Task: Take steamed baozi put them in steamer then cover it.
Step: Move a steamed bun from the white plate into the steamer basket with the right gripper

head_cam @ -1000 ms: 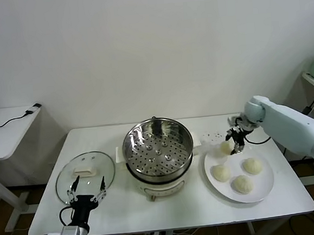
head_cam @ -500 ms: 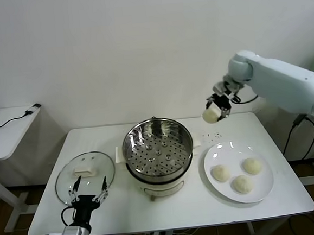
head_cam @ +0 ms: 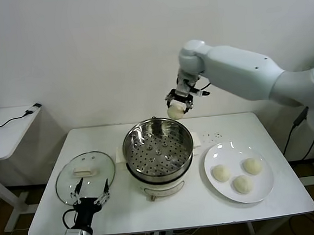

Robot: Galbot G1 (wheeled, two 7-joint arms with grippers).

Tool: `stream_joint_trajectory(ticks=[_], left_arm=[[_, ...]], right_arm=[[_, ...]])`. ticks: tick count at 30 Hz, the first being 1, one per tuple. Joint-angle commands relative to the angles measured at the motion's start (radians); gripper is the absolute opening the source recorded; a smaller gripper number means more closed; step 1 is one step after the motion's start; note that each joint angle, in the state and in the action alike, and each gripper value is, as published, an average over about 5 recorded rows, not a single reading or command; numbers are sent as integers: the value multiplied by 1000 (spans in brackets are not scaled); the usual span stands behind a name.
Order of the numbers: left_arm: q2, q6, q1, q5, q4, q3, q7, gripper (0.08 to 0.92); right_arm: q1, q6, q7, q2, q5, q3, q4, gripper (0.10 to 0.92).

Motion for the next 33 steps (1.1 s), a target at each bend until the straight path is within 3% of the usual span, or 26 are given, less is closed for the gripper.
stream_joint_trajectory(ticks=[1, 17, 21, 27, 33], left_arm=[[6, 1, 3, -5, 2, -3, -2, 823], [12, 4, 5, -30, 13, -19, -6, 823], [10, 2, 5, -30, 16, -19, -8, 823], [10, -2, 10, -30, 23, -19, -14, 823], [8, 2, 15, -54, 19, -16, -17, 823]], right_arm=[[-114, 122, 27, 131, -183, 43, -57, 696], [-222, 145, 42, 191, -255, 79, -195, 696], [-224, 143, 40, 189, -247, 79, -192, 709], [-210, 166, 27, 173, -237, 105, -176, 811], [-137, 164, 8, 73, -164, 128, -52, 822]])
